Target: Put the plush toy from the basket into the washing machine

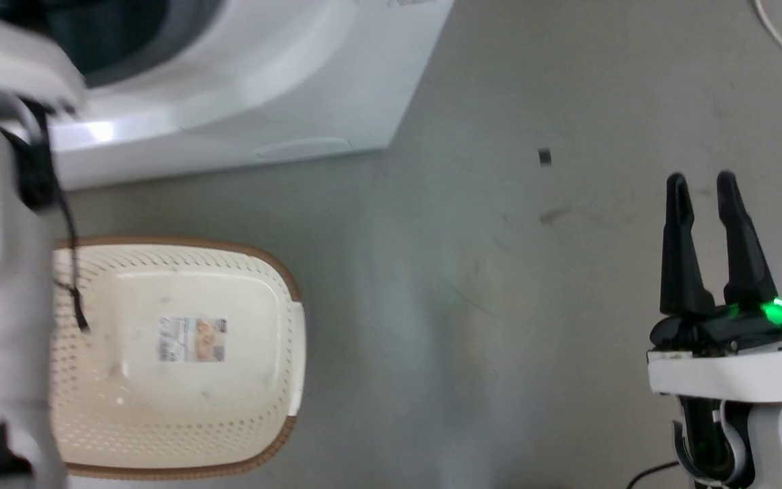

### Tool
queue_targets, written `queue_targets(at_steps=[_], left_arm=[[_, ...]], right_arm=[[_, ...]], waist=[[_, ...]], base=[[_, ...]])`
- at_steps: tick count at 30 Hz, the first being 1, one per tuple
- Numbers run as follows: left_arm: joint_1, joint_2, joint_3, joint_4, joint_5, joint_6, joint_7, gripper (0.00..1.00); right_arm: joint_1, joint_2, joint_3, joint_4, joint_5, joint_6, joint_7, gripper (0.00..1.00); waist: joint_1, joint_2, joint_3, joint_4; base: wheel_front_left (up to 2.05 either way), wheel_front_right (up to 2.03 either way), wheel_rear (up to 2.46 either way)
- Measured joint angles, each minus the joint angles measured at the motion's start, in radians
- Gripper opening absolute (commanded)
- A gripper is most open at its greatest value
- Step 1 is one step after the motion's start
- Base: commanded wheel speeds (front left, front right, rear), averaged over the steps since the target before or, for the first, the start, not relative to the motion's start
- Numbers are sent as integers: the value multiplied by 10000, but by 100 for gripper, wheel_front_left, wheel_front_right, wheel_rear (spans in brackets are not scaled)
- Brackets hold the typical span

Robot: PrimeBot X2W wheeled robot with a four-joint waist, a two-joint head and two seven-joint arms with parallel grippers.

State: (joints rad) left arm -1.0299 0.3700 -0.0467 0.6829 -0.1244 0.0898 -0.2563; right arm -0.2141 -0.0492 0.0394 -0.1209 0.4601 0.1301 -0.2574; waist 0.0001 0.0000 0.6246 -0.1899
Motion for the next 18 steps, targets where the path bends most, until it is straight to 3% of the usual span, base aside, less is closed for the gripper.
queue_targets(at_steps=[8,18], left_arm=[[3267,-1072,234,-2337,282,395,-4,100],[6867,-1864,-92,-4625,811,491,-4,100]], right_arm=[[736,0,-353,226,-928,-2,0,100],[1759,0,-568,489,-1825,0,2,100]], waist=[[-1,0,-1569,706],[-2,0,-3645,1524]], base=[[0,0,0],[0,0,0]])
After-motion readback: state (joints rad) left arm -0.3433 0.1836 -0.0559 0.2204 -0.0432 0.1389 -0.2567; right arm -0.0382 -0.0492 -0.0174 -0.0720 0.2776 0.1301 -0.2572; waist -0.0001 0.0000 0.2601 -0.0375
